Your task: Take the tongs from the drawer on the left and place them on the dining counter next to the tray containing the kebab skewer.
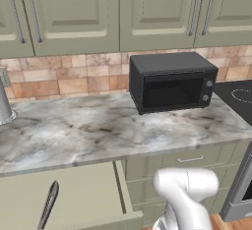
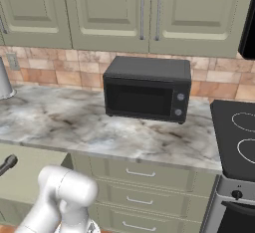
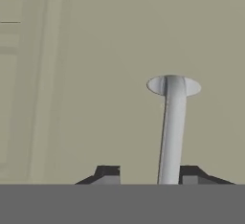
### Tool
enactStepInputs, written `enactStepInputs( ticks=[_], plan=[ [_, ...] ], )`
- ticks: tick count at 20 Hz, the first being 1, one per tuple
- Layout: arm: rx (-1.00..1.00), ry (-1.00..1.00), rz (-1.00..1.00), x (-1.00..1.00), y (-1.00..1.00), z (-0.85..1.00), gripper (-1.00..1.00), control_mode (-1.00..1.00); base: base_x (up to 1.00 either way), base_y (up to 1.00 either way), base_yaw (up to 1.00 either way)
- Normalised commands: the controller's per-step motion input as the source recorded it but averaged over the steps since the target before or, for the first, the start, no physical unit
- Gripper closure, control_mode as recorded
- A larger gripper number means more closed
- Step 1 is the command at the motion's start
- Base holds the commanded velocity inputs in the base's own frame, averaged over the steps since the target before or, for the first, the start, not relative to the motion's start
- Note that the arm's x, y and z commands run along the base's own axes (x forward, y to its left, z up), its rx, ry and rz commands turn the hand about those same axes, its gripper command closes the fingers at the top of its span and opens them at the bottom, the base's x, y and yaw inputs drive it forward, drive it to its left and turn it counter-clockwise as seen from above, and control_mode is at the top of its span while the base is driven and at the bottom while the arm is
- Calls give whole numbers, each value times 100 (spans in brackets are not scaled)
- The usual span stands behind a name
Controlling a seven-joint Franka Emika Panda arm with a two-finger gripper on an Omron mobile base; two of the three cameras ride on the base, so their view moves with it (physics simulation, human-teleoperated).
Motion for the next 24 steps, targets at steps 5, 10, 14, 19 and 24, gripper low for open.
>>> enactStepInputs(
  ticks=[5, 10, 14, 19, 24],
  plan=[
    [0, 3, -1, -100, -18, -51, 100, -100, 0, 0, 0],
    [0, 7, -1, -100, -19, -48, 100, -100, 0, 0, 0],
    [0, 12, -1, -58, -7, -20, -100, -100, 0, 0, 0],
    [0, 0, 0, -26, -3, 1, -100, -100, 0, 0, 0],
    [6, 1, -11, -98, -25, 35, -100, -100, 0, 0, 0]
  ],
)
